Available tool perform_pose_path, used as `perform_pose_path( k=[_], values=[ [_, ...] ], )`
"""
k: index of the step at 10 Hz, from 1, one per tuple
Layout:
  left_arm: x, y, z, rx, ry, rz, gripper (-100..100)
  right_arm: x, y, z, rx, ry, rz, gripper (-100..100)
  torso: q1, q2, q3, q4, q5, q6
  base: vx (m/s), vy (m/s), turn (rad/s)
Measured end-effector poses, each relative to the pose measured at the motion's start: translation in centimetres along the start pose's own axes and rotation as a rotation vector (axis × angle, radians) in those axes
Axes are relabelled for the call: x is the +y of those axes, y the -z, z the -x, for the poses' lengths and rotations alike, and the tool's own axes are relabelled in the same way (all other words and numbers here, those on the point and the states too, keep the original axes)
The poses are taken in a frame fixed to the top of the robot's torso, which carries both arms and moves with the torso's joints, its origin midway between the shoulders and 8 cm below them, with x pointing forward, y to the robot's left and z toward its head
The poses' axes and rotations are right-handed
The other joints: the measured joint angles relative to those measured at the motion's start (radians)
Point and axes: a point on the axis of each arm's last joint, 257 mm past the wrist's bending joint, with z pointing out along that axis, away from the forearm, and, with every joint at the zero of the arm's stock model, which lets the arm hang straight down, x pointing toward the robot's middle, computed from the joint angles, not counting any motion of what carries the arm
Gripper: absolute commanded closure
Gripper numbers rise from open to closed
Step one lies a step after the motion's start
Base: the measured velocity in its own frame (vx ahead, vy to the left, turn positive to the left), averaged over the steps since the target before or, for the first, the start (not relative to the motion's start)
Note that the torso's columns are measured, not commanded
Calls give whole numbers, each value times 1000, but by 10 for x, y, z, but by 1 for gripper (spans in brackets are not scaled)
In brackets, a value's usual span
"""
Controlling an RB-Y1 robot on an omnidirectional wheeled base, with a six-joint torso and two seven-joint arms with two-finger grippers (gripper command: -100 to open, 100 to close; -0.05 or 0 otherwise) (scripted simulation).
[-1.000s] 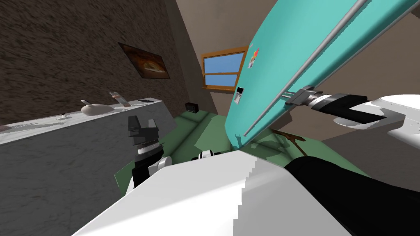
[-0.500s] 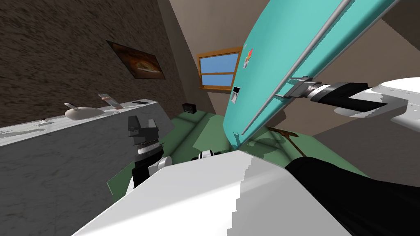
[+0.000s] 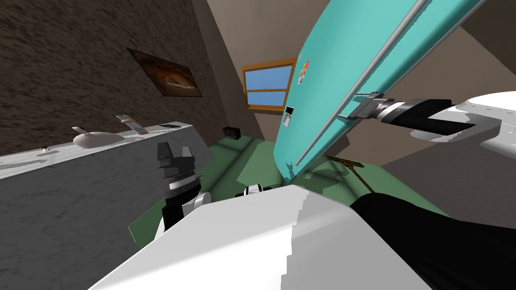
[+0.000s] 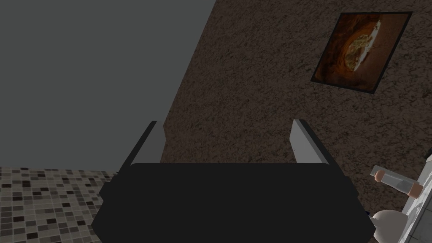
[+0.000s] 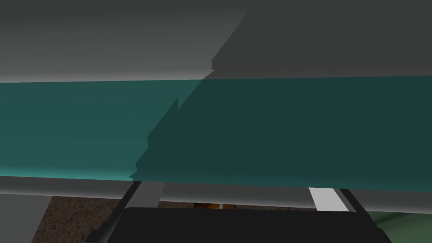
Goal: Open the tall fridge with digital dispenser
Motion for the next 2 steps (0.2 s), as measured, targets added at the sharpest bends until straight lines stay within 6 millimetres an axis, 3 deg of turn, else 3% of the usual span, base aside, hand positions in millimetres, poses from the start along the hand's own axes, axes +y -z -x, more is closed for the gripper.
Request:
perform_pose_path(
  k=[2],
  values=[
    [0,0,0,0,0,0,0,0,0,0,0,0,0,0,0,0,0,0,0,0,0,0,0]
  ],
)
